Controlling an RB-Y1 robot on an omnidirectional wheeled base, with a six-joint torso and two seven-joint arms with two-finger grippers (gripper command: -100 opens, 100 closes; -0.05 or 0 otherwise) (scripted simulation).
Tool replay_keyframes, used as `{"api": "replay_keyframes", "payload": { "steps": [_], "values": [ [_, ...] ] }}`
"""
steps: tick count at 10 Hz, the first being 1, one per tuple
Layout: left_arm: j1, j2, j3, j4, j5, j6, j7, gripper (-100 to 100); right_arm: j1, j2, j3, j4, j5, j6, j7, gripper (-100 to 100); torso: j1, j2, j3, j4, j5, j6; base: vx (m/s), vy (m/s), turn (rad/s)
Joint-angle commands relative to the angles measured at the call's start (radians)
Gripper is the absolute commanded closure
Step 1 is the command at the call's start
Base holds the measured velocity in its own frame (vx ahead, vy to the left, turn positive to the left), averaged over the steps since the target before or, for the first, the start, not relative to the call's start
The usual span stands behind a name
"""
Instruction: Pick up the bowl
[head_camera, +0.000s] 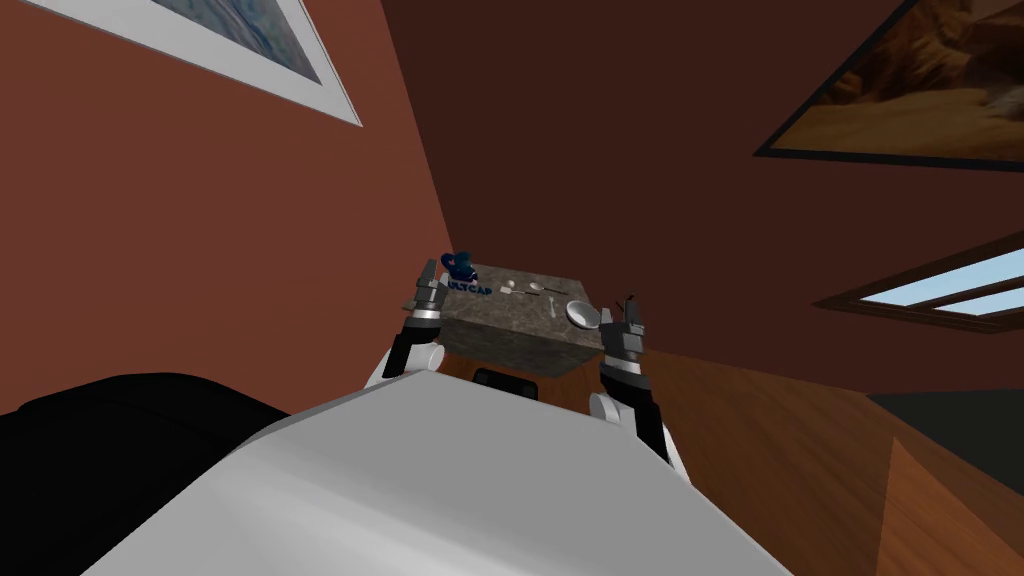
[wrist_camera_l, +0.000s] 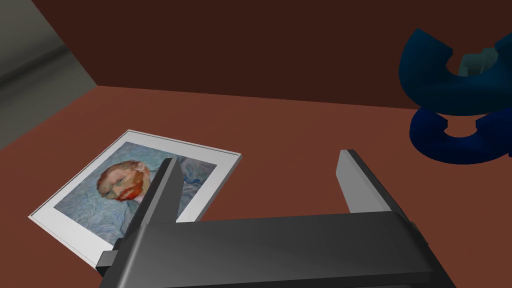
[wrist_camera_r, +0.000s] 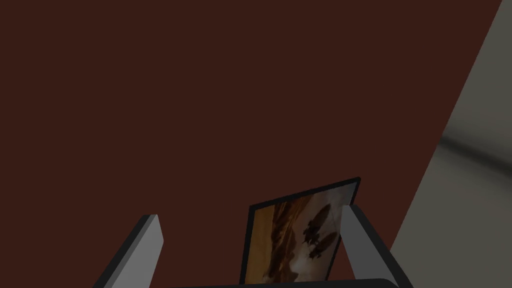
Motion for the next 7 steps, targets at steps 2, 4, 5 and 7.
{"api": "replay_keyframes", "payload": {
  "steps": [2,4,5,7],
  "values": [
    [0.0,0.0,0.0,0.0,0.0,0.0,0.0,0,0.036,-0.058,0.011,0.049,0.013,-0.005,0.018,-100,-0.001,0.0,0.0,0.0,0.0,0.0,-0.065,0.077,0.02],
    [0.0,0.0,0.0,0.0,0.0,0.0,0.0,0,0.053,-0.127,0.007,0.113,0.022,0.012,0.036,-100,0.0,0.0,0.0,0.0,0.0,0.0,-0.089,0.107,0.053],
    [0.0,0.0,0.0,0.0,0.0,0.0,0.0,0,0.053,-0.143,0.007,0.123,0.022,0.012,0.036,-100,0.001,0.002,0.001,0.0,0.0,0.0,-0.085,0.076,0.011],
    [0.0,0.0,0.0,0.0,0.0,0.0,0.0,0,0.072,-0.215,0.003,0.193,0.032,0.03,0.056,-100,-0.002,0.0,0.0,0.0,0.0,0.0,-0.087,0.097,0.061]
  ]
}}
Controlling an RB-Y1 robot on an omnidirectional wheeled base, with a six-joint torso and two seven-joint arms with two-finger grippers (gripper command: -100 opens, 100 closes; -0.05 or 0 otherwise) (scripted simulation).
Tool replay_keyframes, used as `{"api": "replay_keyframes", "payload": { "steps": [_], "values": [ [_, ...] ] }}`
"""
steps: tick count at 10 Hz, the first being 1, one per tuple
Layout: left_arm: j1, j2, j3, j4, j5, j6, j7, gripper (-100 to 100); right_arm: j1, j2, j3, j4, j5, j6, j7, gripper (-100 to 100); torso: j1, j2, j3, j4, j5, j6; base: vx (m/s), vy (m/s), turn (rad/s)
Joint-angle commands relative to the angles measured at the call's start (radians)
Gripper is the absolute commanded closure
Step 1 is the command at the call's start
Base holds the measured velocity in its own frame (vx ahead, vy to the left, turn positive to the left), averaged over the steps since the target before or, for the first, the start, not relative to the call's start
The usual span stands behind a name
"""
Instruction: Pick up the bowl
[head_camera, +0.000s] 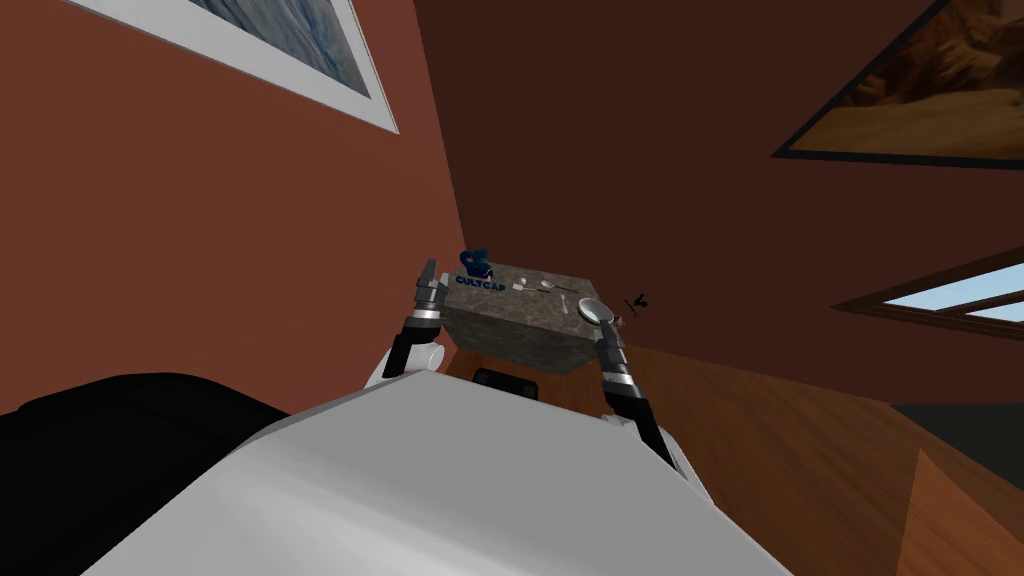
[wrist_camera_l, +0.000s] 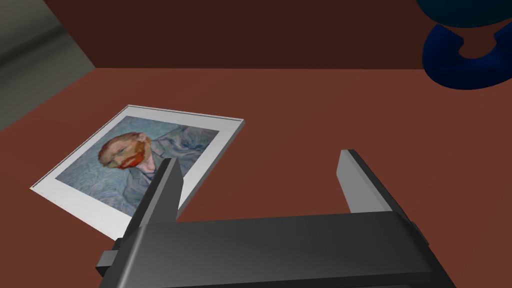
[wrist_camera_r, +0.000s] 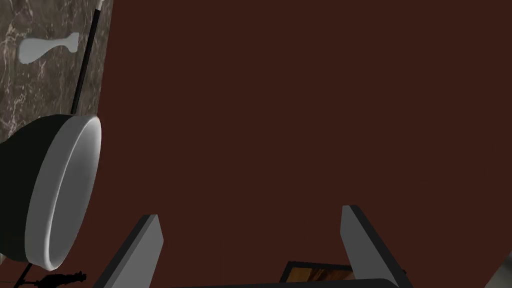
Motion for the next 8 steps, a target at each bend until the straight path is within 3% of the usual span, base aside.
{"api": "replay_keyframes", "payload": {
  "steps": [1,2,3,4,7,8],
  "values": [
    [0.0,0.0,0.0,0.0,0.0,0.0,0.0,0,0.015,-0.042,0.003,0.027,0.005,-0.001,0.01,-100,0.0,0.0,0.0,0.0,0.0,0.0,-0.073,0.094,0.004],
    [0.0,0.0,0.0,0.0,0.0,0.0,0.0,0,0.025,-0.076,0.001,0.069,0.011,0.007,0.02,-100,-0.001,-0.001,0.0,0.0,0.0,0.0,-0.05,0.068,0.036],
    [0.0,0.0,0.0,0.0,0.0,0.0,0.0,0,0.025,-0.092,0.001,0.069,0.011,0.007,0.02,-100,-0.003,-0.003,-0.001,0.0,0.0,0.0,-0.034,0.029,0.015],
    [0.0,0.0,0.0,0.0,0.0,0.0,0.0,0,0.036,-0.123,0.0,0.109,0.018,0.015,0.03,-100,-0.005,-0.004,-0.002,-0.001,-0.001,0.0,-0.039,0.047,0.041],
    [0.0,0.0,0.0,0.0,0.0,0.0,0.0,0,0.046,-0.199,0.0,0.156,0.025,0.023,0.041,-100,-0.003,-0.001,-0.001,0.0,0.0,0.0,-0.079,0.075,0.04],
    [0.0,0.0,0.0,0.0,0.0,0.0,0.0,0,0.056,-0.24,0.001,0.198,0.032,0.029,0.051,-100,-0.003,-0.001,-0.001,0.0,0.0,0.0,-0.043,0.068,0.059]
  ]
}}
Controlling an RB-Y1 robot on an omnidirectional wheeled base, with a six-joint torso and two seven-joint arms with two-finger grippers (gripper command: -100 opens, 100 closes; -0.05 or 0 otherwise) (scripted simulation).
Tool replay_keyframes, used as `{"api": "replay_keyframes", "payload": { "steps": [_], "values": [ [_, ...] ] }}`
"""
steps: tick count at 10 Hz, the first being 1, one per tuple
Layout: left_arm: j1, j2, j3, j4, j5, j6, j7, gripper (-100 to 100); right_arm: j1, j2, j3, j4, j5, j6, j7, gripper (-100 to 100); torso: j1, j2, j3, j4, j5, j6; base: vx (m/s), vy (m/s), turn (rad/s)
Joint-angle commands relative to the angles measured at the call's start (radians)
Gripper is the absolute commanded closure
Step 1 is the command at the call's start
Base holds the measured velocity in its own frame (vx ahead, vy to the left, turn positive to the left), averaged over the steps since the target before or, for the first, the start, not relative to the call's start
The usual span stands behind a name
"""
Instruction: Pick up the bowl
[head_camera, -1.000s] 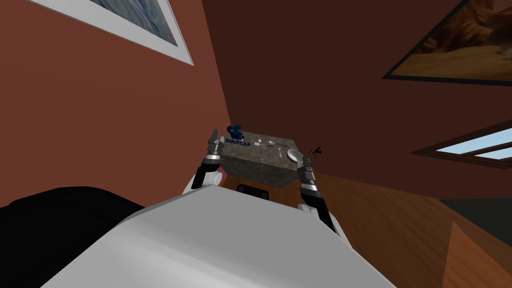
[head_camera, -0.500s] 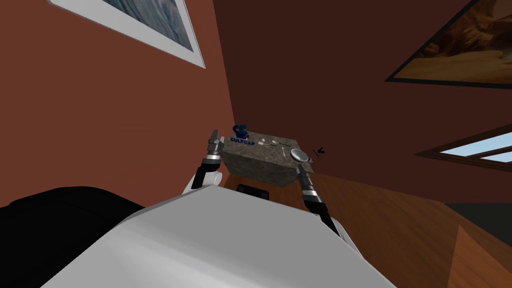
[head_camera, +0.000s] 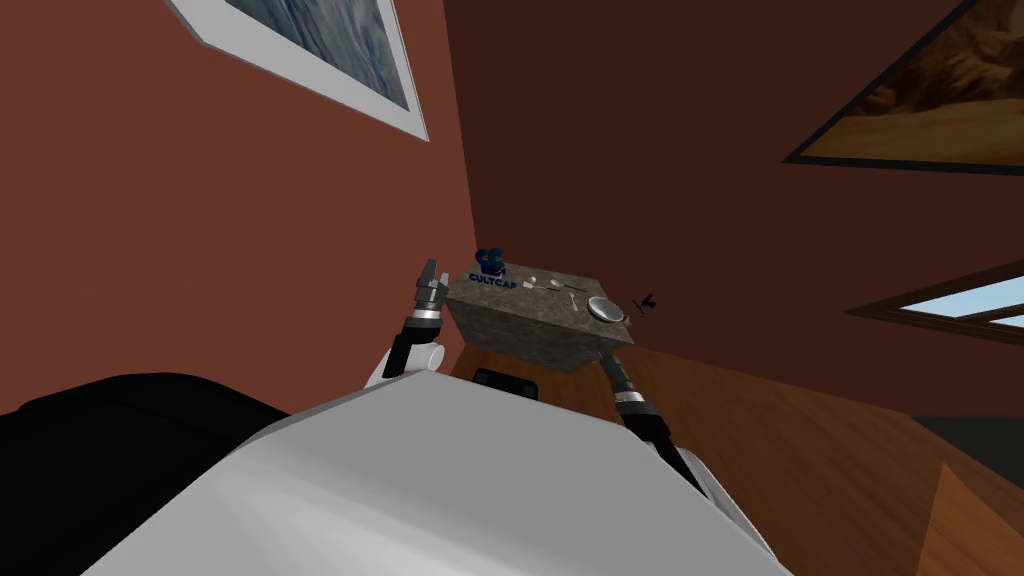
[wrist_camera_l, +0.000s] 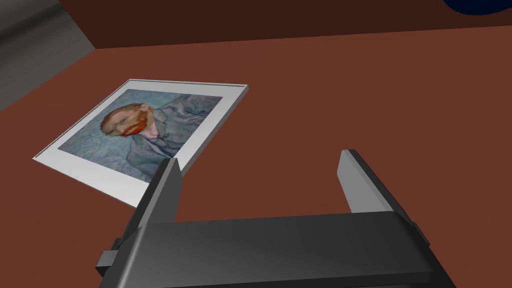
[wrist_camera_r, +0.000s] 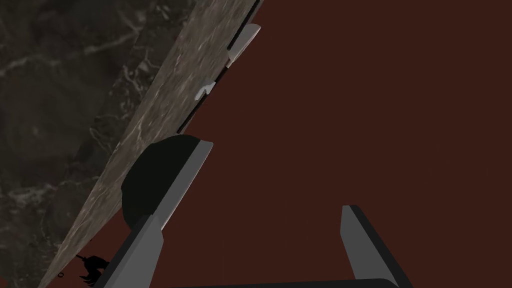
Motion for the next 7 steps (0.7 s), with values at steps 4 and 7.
{"api": "replay_keyframes", "payload": {
  "steps": [4,7],
  "values": [
    [0.0,0.0,0.0,0.0,0.0,0.0,0.0,0,0.025,-0.13,0.005,0.111,0.024,0.016,0.03,-100,0.0,0.001,0.0,0.0,0.0,0.0,-0.058,0.064,0.048],
    [0.0,0.0,0.0,0.0,0.0,0.0,0.0,0,0.034,-0.208,0.008,0.156,0.034,0.018,0.04,-100,-0.001,-0.001,-0.001,0.0,0.0,0.0,-0.038,0.055,0.056]
  ]
}}
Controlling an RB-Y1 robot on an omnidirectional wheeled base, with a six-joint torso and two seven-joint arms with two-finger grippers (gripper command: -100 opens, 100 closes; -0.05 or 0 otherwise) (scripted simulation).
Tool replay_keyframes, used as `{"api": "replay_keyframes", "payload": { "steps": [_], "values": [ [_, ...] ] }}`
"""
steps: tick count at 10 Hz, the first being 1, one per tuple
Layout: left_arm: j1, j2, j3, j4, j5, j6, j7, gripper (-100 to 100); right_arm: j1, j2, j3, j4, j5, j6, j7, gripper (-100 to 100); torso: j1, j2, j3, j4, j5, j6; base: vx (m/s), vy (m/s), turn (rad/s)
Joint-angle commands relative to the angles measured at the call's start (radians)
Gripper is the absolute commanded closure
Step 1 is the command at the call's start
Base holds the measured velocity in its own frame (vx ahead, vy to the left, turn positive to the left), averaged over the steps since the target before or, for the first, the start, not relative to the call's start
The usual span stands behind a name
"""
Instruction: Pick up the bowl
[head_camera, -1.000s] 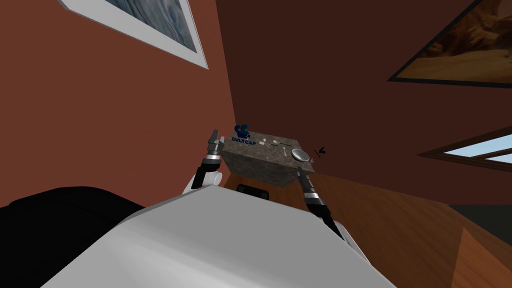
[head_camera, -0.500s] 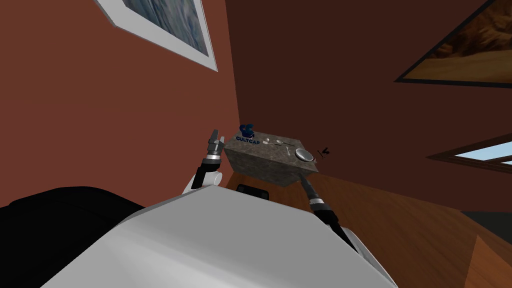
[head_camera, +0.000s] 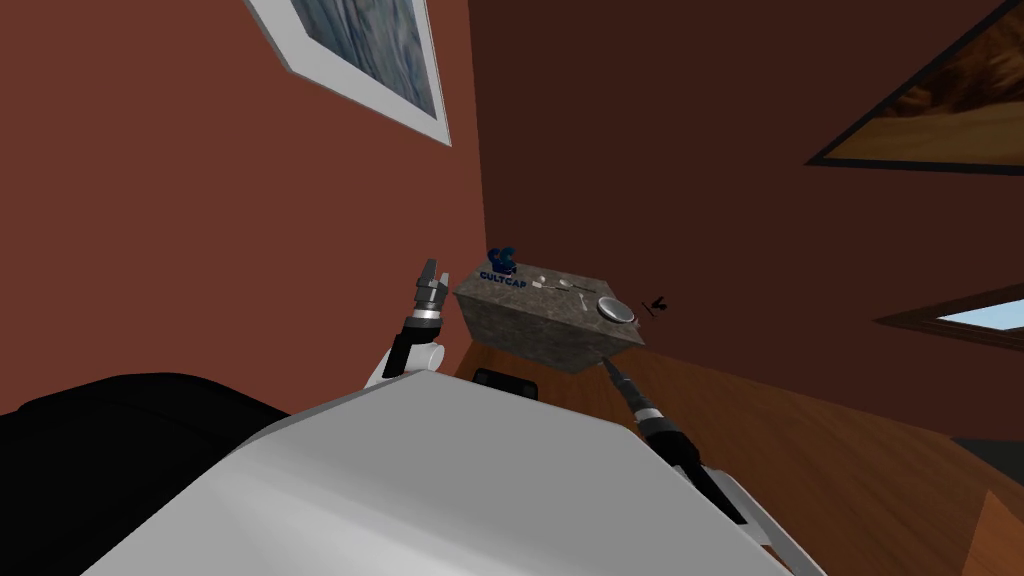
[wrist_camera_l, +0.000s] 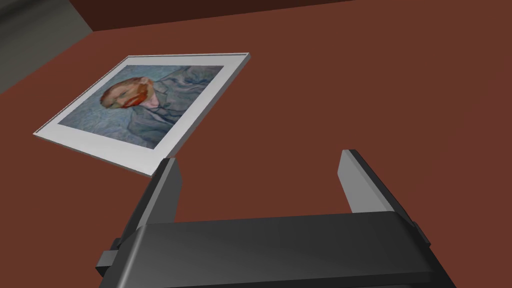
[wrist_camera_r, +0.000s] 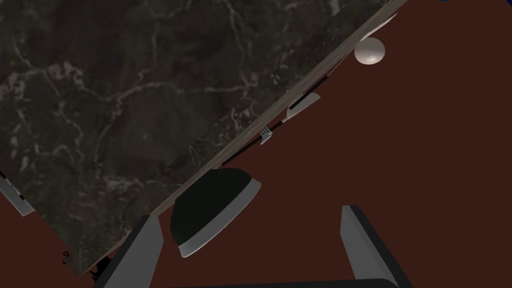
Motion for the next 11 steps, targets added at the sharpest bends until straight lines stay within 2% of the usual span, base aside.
{"api": "replay_keyframes", "payload": {
  "steps": [1,2,3,4,5,6,7,8,9,10,11],
  "values": [
    [0.0,0.0,0.0,0.0,0.0,0.0,0.0,0,0.009,-0.05,0.005,0.05,0.013,-0.001,0.012,-100,0.0,0.0,0.0,0.0,0.0,0.0,-0.038,0.058,0.081],
    [0.0,0.0,0.0,0.0,0.0,0.0,0.0,0,0.009,-0.076,0.005,0.054,0.013,-0.001,0.012,-100,0.0,0.0,0.0,0.0,0.0,0.0,-0.023,0.053,0.068],
    [0.0,0.0,0.0,0.0,0.0,0.0,0.0,0,0.017,-0.113,0.01,0.092,0.026,-0.002,0.022,-100,0.0,-0.001,-0.001,0.0,0.0,0.0,-0.029,0.077,0.122],
    [0.0,0.0,0.0,0.0,0.0,0.0,0.0,0,0.017,-0.135,0.01,0.099,0.026,-0.002,0.022,-100,0.001,-0.001,-0.001,0.0,0.0,0.0,-0.03,0.054,0.056],
    [0.0,0.0,0.0,0.0,0.0,0.0,0.0,0,0.024,-0.17,0.017,0.143,0.039,-0.006,0.031,-100,0.0,-0.001,-0.001,0.0,0.0,0.0,-0.021,0.054,0.101],
    [0.0,0.0,0.0,0.0,0.0,0.0,0.0,0,0.024,-0.194,0.017,0.143,0.039,-0.006,0.031,-100,0.0,-0.001,-0.001,0.0,0.0,0.0,-0.039,0.064,0.066],
    [0.0,0.0,0.0,0.0,0.0,0.0,0.0,0,0.03,-0.232,0.025,0.185,0.054,-0.012,0.04,-100,0.001,-0.001,-0.001,0.0,0.0,0.0,-0.031,0.062,0.104],
    [0.0,0.0,0.0,0.0,0.0,0.0,0.0,0,0.03,-0.253,0.025,0.188,0.054,-0.012,0.04,-100,0.001,-0.001,-0.001,0.0,0.0,0.0,-0.011,0.03,0.066],
    [0.0,0.0,0.0,0.0,0.0,0.0,0.0,0,0.036,-0.291,0.034,0.225,0.069,-0.02,0.048,-100,-0.001,-0.002,-0.001,0.0,0.0,0.0,-0.002,0.043,0.141],
    [0.0,0.0,0.0,0.0,0.0,0.0,0.0,0,0.036,-0.31,0.034,0.231,0.069,-0.02,0.048,-100,-0.001,-0.003,-0.002,-0.001,0.0,0.0,0.006,0.029,0.078],
    [0.0,0.0,0.0,0.0,0.0,0.0,0.0,0,0.041,-0.349,0.045,0.267,0.085,-0.03,0.056,-100,-0.001,-0.003,-0.002,-0.001,0.0,0.0,0.008,0.042,0.131]
  ]
}}
